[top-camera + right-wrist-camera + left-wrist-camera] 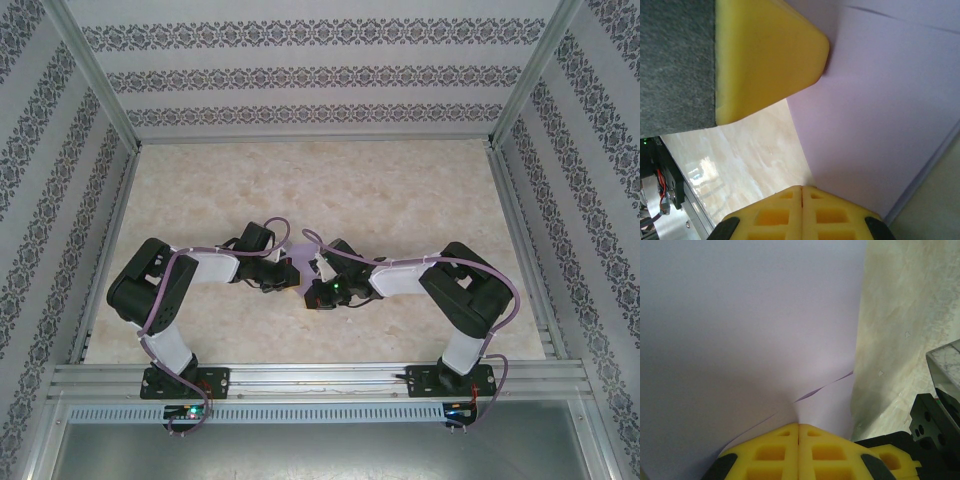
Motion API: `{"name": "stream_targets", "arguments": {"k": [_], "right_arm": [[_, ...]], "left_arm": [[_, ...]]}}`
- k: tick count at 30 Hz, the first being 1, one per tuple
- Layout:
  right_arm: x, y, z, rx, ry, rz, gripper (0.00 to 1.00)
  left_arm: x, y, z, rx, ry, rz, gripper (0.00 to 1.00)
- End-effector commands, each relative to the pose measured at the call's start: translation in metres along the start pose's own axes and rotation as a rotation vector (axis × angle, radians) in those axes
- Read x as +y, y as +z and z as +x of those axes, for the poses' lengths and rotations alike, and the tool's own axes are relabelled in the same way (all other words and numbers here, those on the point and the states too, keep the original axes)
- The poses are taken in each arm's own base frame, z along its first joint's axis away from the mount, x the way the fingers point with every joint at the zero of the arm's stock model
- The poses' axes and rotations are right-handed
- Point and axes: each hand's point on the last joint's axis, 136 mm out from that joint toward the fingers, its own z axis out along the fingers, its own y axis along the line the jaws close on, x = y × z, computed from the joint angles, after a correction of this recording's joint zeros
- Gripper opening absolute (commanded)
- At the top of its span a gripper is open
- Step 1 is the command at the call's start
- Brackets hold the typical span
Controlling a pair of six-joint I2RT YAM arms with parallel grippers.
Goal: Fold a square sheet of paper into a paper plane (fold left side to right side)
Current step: Third fold the triangle at the center of the table.
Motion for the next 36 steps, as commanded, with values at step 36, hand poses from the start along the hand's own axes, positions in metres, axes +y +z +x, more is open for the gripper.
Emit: {"name": "stream_targets", "arguments": {"k": [36], "right_arm": [[0.014, -0.013, -0.023, -0.095, 0.004, 0.02, 0.0]], "left_arm": [[0.05, 0.007, 0.012, 0.007, -0.077, -0.194, 0.05]]}}
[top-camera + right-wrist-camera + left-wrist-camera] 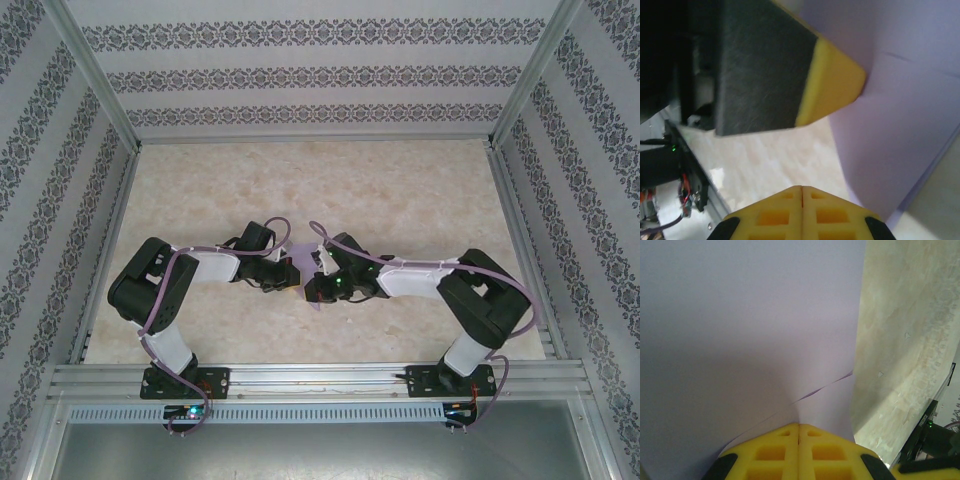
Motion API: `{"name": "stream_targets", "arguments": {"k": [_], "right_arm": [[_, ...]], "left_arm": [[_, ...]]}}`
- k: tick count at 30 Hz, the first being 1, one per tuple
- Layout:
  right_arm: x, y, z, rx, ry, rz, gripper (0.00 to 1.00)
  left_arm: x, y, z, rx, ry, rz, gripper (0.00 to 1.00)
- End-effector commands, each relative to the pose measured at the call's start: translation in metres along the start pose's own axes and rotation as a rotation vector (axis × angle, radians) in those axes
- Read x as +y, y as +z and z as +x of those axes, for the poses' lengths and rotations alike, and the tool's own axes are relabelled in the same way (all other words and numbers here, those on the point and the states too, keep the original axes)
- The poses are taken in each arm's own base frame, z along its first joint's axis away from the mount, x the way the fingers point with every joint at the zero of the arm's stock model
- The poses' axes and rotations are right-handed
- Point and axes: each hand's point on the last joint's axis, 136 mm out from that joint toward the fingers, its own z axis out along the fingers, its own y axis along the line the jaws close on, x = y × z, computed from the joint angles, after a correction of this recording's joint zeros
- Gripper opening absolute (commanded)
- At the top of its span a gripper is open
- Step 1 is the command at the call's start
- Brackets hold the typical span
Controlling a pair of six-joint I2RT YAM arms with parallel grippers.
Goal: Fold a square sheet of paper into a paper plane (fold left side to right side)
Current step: Third fold the triangle at the center of the table.
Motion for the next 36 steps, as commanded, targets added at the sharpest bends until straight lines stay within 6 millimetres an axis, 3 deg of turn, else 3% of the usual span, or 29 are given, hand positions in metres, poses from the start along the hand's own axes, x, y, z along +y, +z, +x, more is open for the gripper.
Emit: {"name": "stream_targets", "arguments": {"k": [1, 11, 24, 30, 36], "right_arm": [[-0.006, 0.009, -0.007, -0.016, 0.018, 0.051, 0.0], [-0.037, 0.017, 0.012, 0.044, 0.079, 0.156, 0.0], [-0.074, 0.018, 0.038, 0.1, 0.126, 0.242, 0.0], [-0.083, 0.017, 0.04, 0.103, 0.128, 0.26, 0.0], [-0.09, 0.016, 0.039, 0.1, 0.128, 0.286, 0.0]], "left_arm": [[0.05, 0.007, 0.013, 0.005, -0.076, -0.193, 0.05], [0.041, 0.004, 0.007, -0.006, -0.068, -0.175, 0.06], [-0.017, -0.024, -0.021, -0.099, 0.042, -0.046, 0.1], [-0.028, -0.035, -0.007, -0.111, 0.069, 0.022, 0.07], [-0.035, -0.025, 0.01, -0.093, 0.072, 0.116, 0.05]]}}
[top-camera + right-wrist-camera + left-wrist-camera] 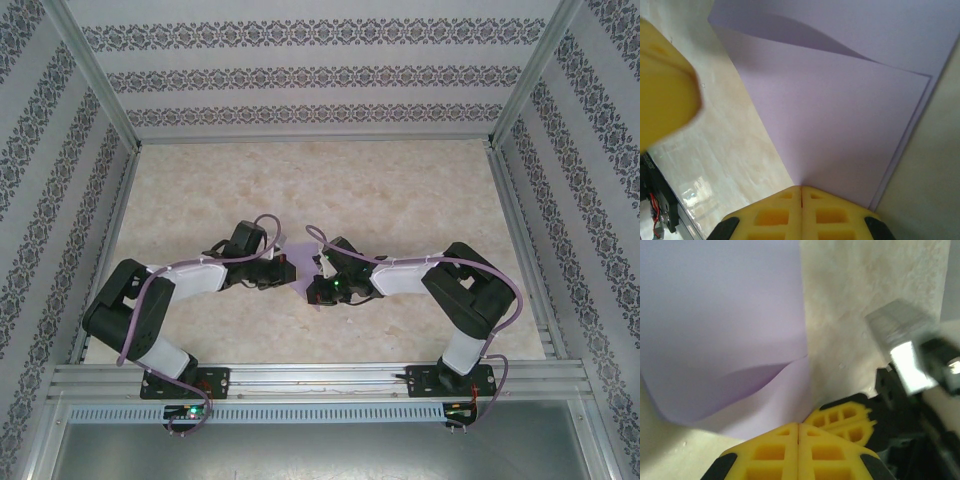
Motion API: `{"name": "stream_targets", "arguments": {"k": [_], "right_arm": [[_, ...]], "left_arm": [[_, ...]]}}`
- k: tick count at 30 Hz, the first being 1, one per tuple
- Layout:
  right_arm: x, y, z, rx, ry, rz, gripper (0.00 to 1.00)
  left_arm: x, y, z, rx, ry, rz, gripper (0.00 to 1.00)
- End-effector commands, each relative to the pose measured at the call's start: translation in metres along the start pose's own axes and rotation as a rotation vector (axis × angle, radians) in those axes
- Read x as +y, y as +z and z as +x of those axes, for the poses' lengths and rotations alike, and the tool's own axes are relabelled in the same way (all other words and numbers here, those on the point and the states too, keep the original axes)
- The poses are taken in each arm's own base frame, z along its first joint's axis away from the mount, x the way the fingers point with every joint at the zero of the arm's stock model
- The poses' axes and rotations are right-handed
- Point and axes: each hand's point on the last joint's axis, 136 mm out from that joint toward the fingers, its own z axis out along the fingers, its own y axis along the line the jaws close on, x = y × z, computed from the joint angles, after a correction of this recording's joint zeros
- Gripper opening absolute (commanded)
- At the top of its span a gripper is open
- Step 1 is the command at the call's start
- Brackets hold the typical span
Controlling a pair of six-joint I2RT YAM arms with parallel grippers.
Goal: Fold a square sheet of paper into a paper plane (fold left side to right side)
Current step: Third fold the triangle at the center of the table.
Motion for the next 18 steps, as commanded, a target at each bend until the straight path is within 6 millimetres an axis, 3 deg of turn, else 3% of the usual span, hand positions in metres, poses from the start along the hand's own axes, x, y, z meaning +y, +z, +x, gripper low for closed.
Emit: {"name": "stream_targets", "arguments": {"k": [1, 18], "right_arm": [[-0.064, 0.007, 0.033, 0.087, 0.073, 0.208, 0.0], [-0.074, 0.009, 0.037, 0.109, 0.078, 0.256, 0.0]], "left_arm": [[-0.015, 0.007, 0.007, 0.009, 0.024, 0.086, 0.05], [-0.009, 0.031, 0.013, 0.016, 0.017, 0.096, 0.04]]}}
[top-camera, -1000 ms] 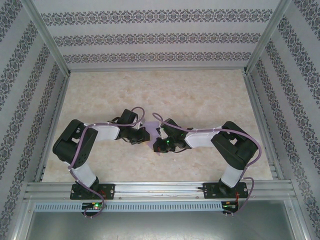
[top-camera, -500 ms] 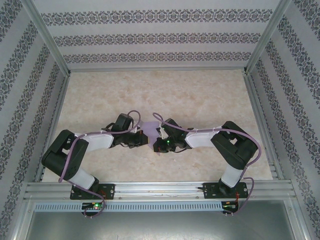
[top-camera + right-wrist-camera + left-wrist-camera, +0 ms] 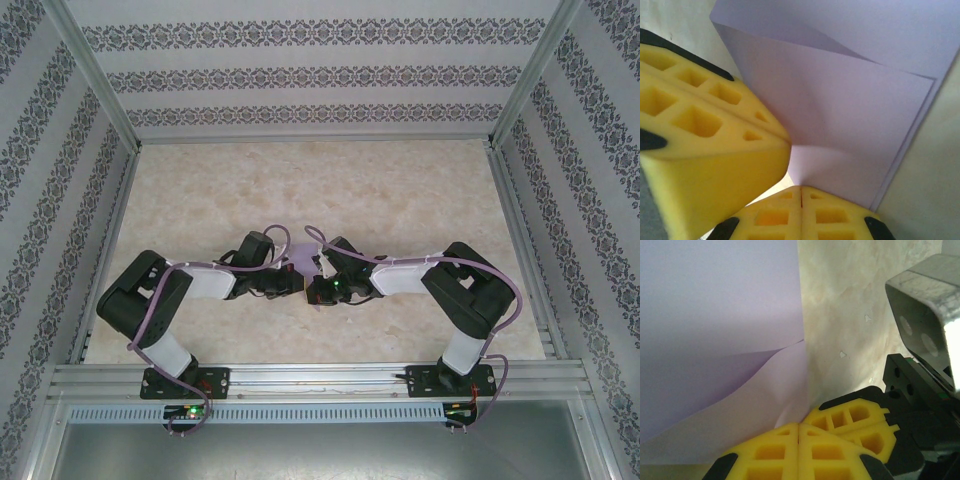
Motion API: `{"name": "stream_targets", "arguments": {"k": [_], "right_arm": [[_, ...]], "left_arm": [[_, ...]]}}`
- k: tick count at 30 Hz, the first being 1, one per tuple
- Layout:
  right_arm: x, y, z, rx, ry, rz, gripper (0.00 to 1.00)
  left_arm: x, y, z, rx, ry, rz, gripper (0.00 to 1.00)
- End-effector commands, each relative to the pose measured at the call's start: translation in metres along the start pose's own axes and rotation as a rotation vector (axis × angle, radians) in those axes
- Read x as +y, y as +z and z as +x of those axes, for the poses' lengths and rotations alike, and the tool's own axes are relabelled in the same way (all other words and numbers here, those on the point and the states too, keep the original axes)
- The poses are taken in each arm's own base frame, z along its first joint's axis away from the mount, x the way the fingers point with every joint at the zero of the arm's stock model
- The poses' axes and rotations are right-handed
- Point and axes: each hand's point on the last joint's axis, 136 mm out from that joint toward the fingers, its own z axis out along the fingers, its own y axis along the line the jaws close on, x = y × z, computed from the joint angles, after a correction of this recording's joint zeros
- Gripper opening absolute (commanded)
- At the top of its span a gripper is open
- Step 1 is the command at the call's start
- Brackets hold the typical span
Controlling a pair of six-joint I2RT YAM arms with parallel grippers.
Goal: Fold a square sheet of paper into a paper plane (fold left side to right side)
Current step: Third fold the triangle at the center of the table.
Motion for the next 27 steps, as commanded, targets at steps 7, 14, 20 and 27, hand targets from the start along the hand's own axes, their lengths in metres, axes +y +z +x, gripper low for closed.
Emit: {"name": "stream_targets", "arguments": {"k": [7, 14, 20, 27], "right_arm": [[-0.075, 0.006, 0.039, 0.113, 0.094, 0.27, 0.0], [-0.078, 0.003, 0.042, 0.124, 0.089, 0.298, 0.0], [-0.08, 0.0, 0.044, 0.138, 0.077, 0.332, 0.0], [-0.081, 0.0, 0.046, 0.145, 0.076, 0.339, 0.0]], "left_arm": [[0.016, 0.008, 0.003, -0.014, 0.001, -0.052, 0.03], [0.039, 0.012, 0.008, -0.01, -0.022, -0.133, 0.01], [0.057, 0.011, 0.008, 0.007, -0.005, -0.228, 0.01], [0.064, 0.006, -0.004, -0.005, 0.002, -0.253, 0.01]]}}
